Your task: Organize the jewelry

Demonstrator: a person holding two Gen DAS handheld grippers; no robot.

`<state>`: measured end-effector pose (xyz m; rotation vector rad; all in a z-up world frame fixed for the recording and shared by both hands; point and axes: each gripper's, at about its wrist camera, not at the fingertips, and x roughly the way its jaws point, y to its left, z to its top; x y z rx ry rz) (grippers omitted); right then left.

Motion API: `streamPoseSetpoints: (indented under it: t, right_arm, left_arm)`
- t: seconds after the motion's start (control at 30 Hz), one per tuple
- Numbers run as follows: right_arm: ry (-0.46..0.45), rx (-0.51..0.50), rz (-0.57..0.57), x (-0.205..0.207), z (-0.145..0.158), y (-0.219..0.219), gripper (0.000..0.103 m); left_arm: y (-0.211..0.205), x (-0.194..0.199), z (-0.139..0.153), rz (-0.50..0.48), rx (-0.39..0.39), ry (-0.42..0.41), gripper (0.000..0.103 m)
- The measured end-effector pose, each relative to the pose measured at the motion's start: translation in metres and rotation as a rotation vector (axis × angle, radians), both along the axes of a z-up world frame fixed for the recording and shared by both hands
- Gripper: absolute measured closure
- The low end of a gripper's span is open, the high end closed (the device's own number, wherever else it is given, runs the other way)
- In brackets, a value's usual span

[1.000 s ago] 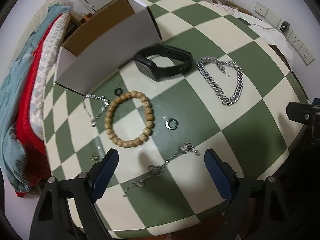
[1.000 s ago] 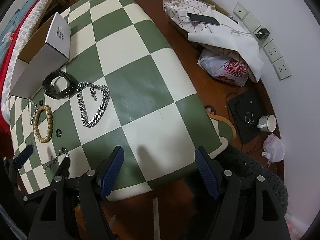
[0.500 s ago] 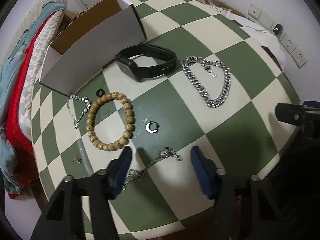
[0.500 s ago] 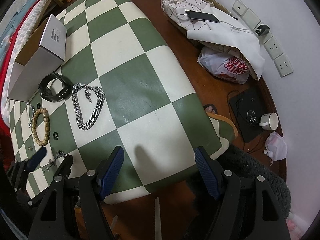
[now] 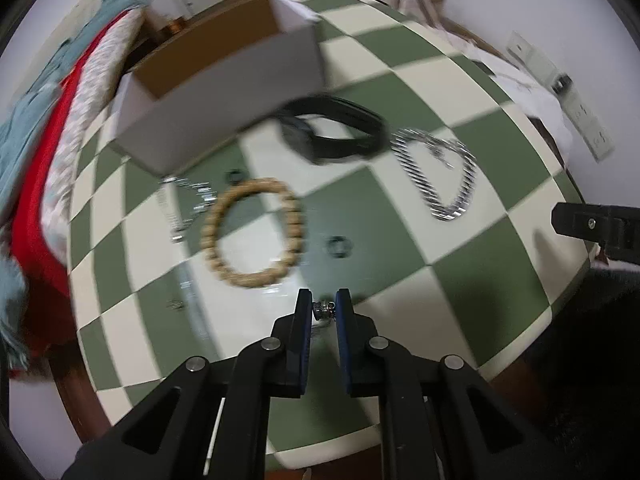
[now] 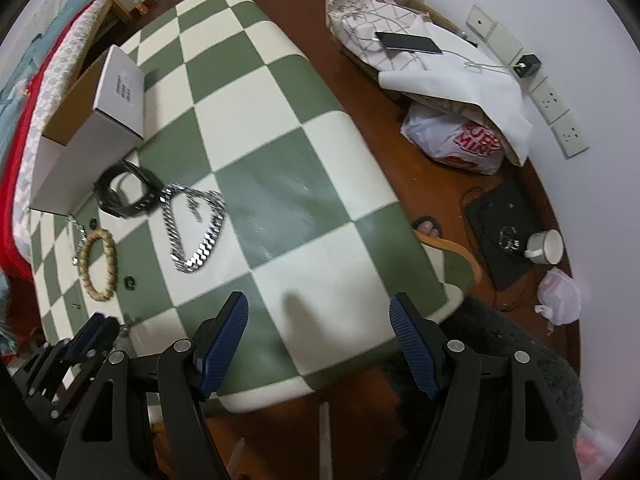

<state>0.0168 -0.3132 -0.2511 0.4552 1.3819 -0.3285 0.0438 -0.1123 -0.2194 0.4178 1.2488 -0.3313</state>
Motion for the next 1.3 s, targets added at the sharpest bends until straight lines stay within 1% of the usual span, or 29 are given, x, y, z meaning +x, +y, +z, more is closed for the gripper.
streamPoseSetpoints:
  t: [0.03, 0.17, 0.2, 0.23, 0.33, 0.4, 0.43, 0.47, 0.5, 0.53, 0.57, 0.6, 0.63, 0.7, 0.77, 0.93, 1.13, 1.3]
  right_arm:
    - [-0.016, 0.016, 0.001, 0.003, 0.001, 0.0, 0.028]
    - [-0.07, 0.042, 0.009, 0.021, -0.002, 0.01, 0.042]
    - [-0.078, 0.043, 0.01, 0.026, -0.004, 0.012, 0.043]
    - [-0.086, 0.04, 0.012, 0.032, -0.006, 0.015, 0.044]
    - [-0.098, -0.01, 0.024, 0.05, -0.013, 0.025, 0.045]
    - [-0.086, -0.052, 0.037, 0.062, -0.02, 0.032, 0.045]
    - [-0.074, -0.074, 0.045, 0.066, -0.024, 0.034, 0.045]
    - [-0.071, -0.116, 0.062, 0.07, -0.025, 0.039, 0.046]
    - [-0.073, -0.141, 0.085, 0.073, -0.026, 0.045, 0.051]
    - [-0.072, -0.171, 0.111, 0.075, -0.026, 0.051, 0.059]
    - [-0.098, -0.169, 0.128, 0.075, -0.024, 0.056, 0.078]
    - [-0.1, -0.18, 0.14, 0.075, -0.024, 0.059, 0.088]
    - [-0.106, -0.171, 0.156, 0.075, -0.023, 0.062, 0.094]
    - [-0.126, -0.119, 0.148, 0.072, -0.022, 0.062, 0.094]
    - [-0.149, -0.095, 0.138, 0.068, -0.017, 0.061, 0.095]
    - [-0.24, -0.022, 0.113, 0.053, 0.013, 0.058, 0.095]
    - [-0.323, 0.013, 0.109, 0.052, 0.056, 0.06, 0.095]
    - [-0.376, 0.017, 0.145, 0.056, 0.094, 0.071, 0.095]
  left_arm:
    - [0.007, 0.002, 0.004, 0.016, -0.005, -0.005, 0.094]
    - [0.037, 0.01, 0.017, 0.089, -0.016, -0.024, 0.094]
    - [0.049, 0.012, 0.02, 0.116, -0.022, -0.025, 0.094]
    - [0.051, 0.015, 0.021, 0.132, -0.02, -0.028, 0.094]
    - [0.071, 0.019, 0.024, 0.188, -0.028, -0.032, 0.094]
    - [0.083, 0.023, 0.027, 0.222, -0.034, -0.033, 0.094]
    - [0.082, 0.025, 0.028, 0.234, -0.035, -0.033, 0.094]
    - [0.088, 0.026, 0.03, 0.246, -0.039, -0.034, 0.094]
    - [0.092, 0.027, 0.031, 0.257, -0.043, -0.035, 0.094]
    - [0.094, 0.028, 0.033, 0.264, -0.045, -0.035, 0.094]
    - [0.098, 0.028, 0.036, 0.272, -0.048, -0.038, 0.094]
    - [0.1, 0.028, 0.038, 0.277, -0.05, -0.039, 0.094]
    - [0.103, 0.029, 0.04, 0.283, -0.053, -0.04, 0.094]
    - [0.107, 0.03, 0.044, 0.29, -0.059, -0.045, 0.094]
    - [0.109, 0.03, 0.048, 0.294, -0.067, -0.05, 0.094]
    - [0.11, 0.029, 0.064, 0.3, -0.091, -0.078, 0.094]
    - [0.111, 0.03, 0.089, 0.299, -0.134, -0.113, 0.094]
    - [0.107, 0.034, 0.11, 0.29, -0.172, -0.143, 0.094]
